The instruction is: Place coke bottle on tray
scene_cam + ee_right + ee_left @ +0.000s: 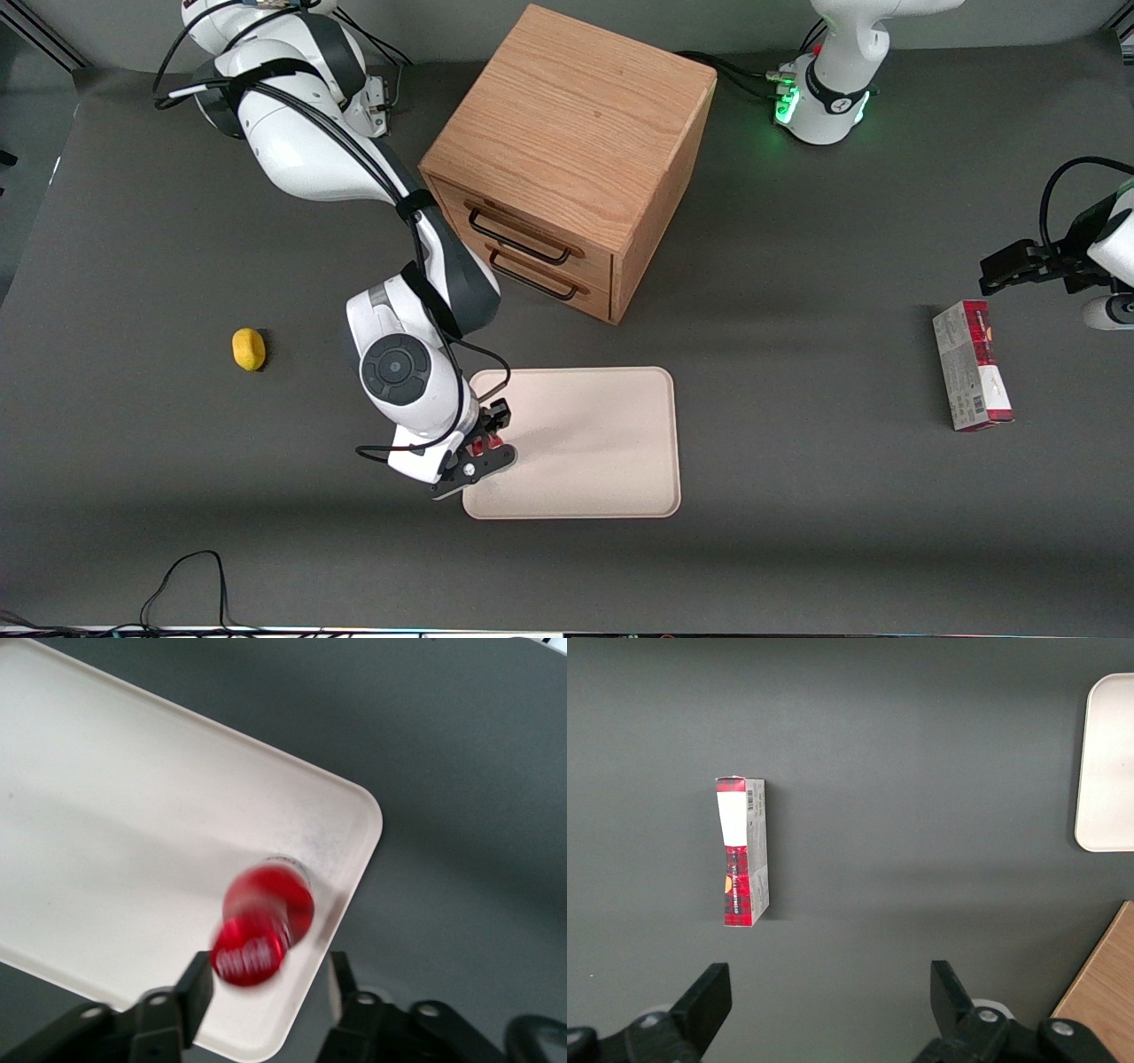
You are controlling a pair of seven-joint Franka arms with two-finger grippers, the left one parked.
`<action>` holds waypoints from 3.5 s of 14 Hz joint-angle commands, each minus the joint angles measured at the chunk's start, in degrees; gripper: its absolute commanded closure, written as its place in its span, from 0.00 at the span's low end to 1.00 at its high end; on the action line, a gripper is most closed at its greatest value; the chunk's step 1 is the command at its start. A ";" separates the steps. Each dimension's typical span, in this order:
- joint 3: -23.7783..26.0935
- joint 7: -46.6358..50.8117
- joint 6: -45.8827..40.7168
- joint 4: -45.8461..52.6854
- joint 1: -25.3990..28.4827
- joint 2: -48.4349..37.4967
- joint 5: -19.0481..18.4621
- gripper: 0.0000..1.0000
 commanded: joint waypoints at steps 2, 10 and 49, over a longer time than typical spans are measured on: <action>-0.18 1.11 0.00 1.51 0.14 -0.22 0.02 0.00; -0.18 1.19 -14.38 0.72 0.57 -12.95 -2.09 0.00; -3.52 -6.28 -20.12 -36.99 -23.68 -53.05 -2.53 0.00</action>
